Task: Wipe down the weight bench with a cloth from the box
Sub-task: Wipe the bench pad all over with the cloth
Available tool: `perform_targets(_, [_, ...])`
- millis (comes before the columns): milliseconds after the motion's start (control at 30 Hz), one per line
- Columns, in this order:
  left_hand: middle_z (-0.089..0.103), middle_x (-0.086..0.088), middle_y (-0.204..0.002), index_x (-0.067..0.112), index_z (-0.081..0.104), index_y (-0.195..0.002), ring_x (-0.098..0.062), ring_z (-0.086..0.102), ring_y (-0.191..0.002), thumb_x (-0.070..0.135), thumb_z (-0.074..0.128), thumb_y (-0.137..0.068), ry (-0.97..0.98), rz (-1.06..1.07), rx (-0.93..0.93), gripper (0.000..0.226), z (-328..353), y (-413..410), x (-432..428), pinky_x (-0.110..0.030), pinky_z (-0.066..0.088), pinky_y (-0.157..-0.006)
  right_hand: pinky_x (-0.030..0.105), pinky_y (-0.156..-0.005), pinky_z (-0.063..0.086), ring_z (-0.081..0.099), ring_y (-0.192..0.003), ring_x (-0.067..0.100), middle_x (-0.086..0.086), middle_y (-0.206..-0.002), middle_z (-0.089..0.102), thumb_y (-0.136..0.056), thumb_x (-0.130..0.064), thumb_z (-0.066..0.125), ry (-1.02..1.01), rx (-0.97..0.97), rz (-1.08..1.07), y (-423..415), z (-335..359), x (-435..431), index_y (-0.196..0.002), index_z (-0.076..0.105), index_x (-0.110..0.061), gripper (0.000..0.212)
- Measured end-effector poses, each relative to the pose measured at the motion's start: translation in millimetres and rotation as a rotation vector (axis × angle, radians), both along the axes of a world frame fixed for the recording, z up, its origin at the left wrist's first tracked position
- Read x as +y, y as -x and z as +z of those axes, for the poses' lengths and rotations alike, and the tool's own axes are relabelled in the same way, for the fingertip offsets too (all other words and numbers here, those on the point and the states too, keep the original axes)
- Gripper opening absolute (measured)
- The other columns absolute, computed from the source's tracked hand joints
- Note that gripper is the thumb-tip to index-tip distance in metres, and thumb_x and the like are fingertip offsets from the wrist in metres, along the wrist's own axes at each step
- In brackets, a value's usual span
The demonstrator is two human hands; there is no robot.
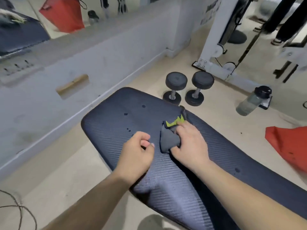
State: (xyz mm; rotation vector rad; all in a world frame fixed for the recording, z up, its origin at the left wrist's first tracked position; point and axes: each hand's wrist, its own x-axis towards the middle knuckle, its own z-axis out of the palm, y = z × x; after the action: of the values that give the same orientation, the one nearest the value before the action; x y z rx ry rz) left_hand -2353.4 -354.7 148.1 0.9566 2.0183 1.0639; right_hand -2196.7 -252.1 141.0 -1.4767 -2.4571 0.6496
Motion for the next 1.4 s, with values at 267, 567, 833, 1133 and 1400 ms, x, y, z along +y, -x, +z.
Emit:
perform_targets(267, [0.063, 0.01, -0.082, 0.027, 0.066, -0.09, -0.005, 0.057, -0.07, 0.021, 0.068, -0.088, -0.154, 0.001, 0.401, 0.007, -36, 10, -20, -0.024, 0.046, -0.072, 0.049, -0.116, 0.037, 0.044, -0.139, 0.024, -0.006, -0.139, 0.057, -0.073, -0.046, 0.045, -0.11, -0.131, 0.145, -1, -23, -7, -0.134, 0.055, -0.03, 0.064])
perform_targets(567, [0.052, -0.013, -0.143, 0.013, 0.059, -0.125, -0.033, 0.04, -0.139, 0.052, 0.037, -0.096, 0.387, -0.185, 0.906, 0.053, -35, 26, -66, -0.044, 0.035, -0.116, 0.046, -0.123, 0.026, 0.024, -0.152, 0.022, -0.005, -0.16, 0.037, -0.073, -0.054, 0.026, -0.128, -0.228, 0.339, 2, -21, -81, -0.153, 0.037, -0.026, 0.086])
perform_targets(833, [0.04, 0.007, -0.161, 0.026, 0.052, -0.147, -0.01, 0.029, -0.152, 0.043, 0.05, -0.1, 0.199, -0.314, 0.703, 0.049, -29, 71, -80, -0.027, 0.028, -0.12, 0.039, -0.13, -0.001, -0.007, -0.16, 0.018, 0.001, -0.174, -0.001, -0.076, -0.057, 0.015, -0.108, -0.336, 0.344, 10, -28, -62, -0.165, 0.005, -0.024, 0.096])
perform_targets(1133, [0.006, 0.002, -0.173, 0.024, 0.025, -0.162, -0.011, 0.0, -0.159, 0.077, 0.055, -0.082, 0.178, -0.19, 0.594, 0.101, -43, 101, -85, -0.031, 0.019, -0.125, 0.048, -0.128, 0.005, 0.002, -0.159, 0.027, 0.005, -0.172, 0.012, -0.083, -0.054, 0.029, -0.153, -0.347, 0.092, 98, -40, -25, -0.163, 0.014, -0.02, 0.088])
perform_targets(1400, [0.018, 0.015, -0.168, 0.034, 0.039, -0.156, 0.001, 0.012, -0.155, 0.045, 0.063, -0.093, 0.151, -0.182, 0.497, 0.068, -42, 124, -80, -0.021, 0.016, -0.122, 0.035, -0.126, -0.013, -0.014, -0.159, 0.02, 0.001, -0.174, -0.01, -0.071, -0.054, 0.012, -0.136, -0.398, 0.505, 70, -25, -86, -0.165, -0.002, -0.023, 0.1])
